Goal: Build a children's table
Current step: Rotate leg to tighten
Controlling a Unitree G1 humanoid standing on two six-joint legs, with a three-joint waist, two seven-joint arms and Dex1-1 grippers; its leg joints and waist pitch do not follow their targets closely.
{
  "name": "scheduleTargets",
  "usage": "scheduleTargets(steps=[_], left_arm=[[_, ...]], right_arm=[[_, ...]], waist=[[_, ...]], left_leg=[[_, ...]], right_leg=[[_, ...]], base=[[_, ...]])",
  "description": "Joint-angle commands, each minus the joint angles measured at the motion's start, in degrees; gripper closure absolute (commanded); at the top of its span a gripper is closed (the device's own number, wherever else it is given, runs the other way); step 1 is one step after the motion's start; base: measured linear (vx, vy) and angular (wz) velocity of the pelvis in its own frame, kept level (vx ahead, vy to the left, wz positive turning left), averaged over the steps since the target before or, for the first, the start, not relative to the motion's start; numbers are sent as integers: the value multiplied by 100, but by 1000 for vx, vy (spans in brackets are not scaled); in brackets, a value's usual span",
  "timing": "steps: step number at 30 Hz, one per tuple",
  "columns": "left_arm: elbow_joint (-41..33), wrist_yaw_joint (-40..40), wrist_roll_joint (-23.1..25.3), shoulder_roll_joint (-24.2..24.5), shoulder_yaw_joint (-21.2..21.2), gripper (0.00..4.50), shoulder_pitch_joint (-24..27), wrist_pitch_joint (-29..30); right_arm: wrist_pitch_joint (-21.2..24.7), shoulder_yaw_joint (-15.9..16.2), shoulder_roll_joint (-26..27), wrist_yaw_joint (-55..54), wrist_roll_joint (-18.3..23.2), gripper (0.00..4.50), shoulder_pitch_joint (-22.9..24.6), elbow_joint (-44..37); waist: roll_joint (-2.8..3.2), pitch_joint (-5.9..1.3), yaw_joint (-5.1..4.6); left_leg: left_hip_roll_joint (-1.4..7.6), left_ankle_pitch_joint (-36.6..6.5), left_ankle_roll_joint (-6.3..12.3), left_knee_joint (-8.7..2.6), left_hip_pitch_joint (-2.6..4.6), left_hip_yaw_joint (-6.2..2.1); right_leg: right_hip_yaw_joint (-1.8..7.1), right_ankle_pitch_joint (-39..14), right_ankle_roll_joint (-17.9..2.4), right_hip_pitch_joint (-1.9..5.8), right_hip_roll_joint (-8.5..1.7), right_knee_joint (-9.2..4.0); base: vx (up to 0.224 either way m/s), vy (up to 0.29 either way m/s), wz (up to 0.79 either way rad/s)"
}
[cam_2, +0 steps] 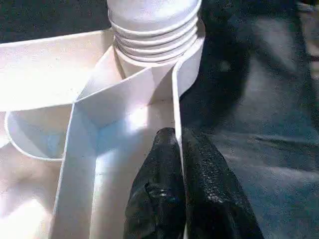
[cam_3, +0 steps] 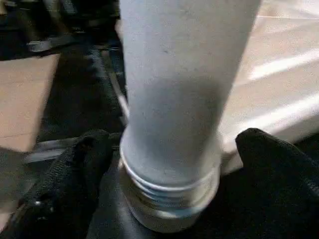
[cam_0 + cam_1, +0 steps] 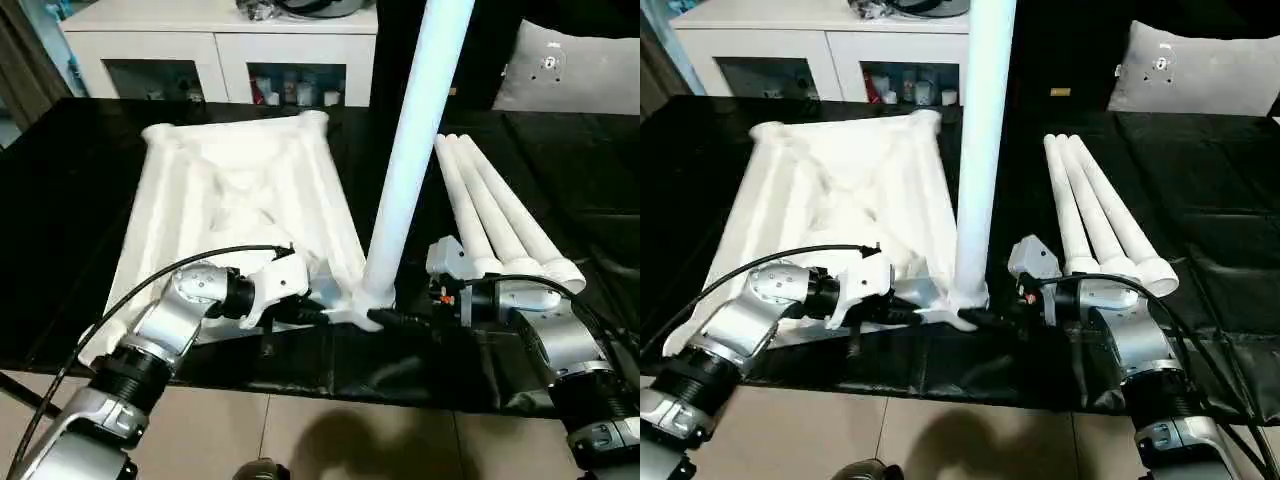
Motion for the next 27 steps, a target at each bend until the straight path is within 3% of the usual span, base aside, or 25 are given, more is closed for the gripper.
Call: scheduleTargets(steps=[1, 3, 6, 9, 16, 22, 25, 26, 27], left_arm=[[-3, -381, 88, 67, -262, 450, -116, -239], [53, -460, 70, 88, -276, 450, -143, -316], [93, -542, 8, 79, -263, 450, -164, -336], [154, -582, -18, 68, -256, 450, -182, -395], [263, -631, -25, 54, -239, 450, -174, -525], [-121, -193, -246, -124, 19, 450, 59, 106], [-384, 351, -250, -311, 168, 450, 165, 640], [-508, 983, -286, -613, 393, 450, 205, 1082], [-528, 1077, -299, -664, 431, 450, 211, 1152]], right_arm=[[153, 97, -85, 315, 114, 40, -140, -103], [109, 164, -87, 367, 99, 75, -189, -30], [62, 209, -59, 441, 72, 87, -228, 41], [67, 215, -10, 497, 51, 126, -236, 71], [186, 277, 0, 597, 148, 169, -152, -6], [786, 176, 322, 222, 420, 182, 190, -391], [1070, 131, 637, -414, 340, 183, 242, -381], [955, 64, 952, -1079, 146, 184, 188, -159], [939, 53, 1000, -1180, 118, 184, 177, -123]], waist=[[-66, -395, -14], [-59, -397, -6], [-74, -402, -6], [-79, -408, -8], [-59, -405, -10], [-60, -406, -7], [-49, -377, -44], [-49, -341, -90], [-47, -318, -125]], left_leg=[[369, -1173, 426, -390, 164, -120], [366, -1180, 381, -387, 164, -117], [362, -1141, 378, -384, 158, -116], [357, -1041, 416, -369, 150, -112], [359, -1082, 410, -373, 156, -116], [366, -1075, 423, -382, 146, -118], [374, -1327, 286, -421, 166, -123], [358, -1604, 101, -454, 166, -137], [357, -1736, 26, -467, 173, -137]], right_leg=[[226, -439, -1505, 208, -419, -392], [233, -483, -1511, 203, -435, -391], [228, -458, -1524, 205, -433, -378], [232, -373, -1531, 209, -441, -371], [227, -448, -1521, 201, -432, -377], [219, -373, -1557, 202, -429, -362], [233, -753, -1513, 186, -438, -401], [242, -1273, -1417, 178, -450, -443], [246, -1447, -1399, 163, -449, -455]], base=[[0, 0, 0], [0, 0, 0], [0, 0, 0], [0, 0, 0], [0, 0, 0], [0, 0, 0], [0, 0, 0], [0, 0, 0], [0, 0, 0]])
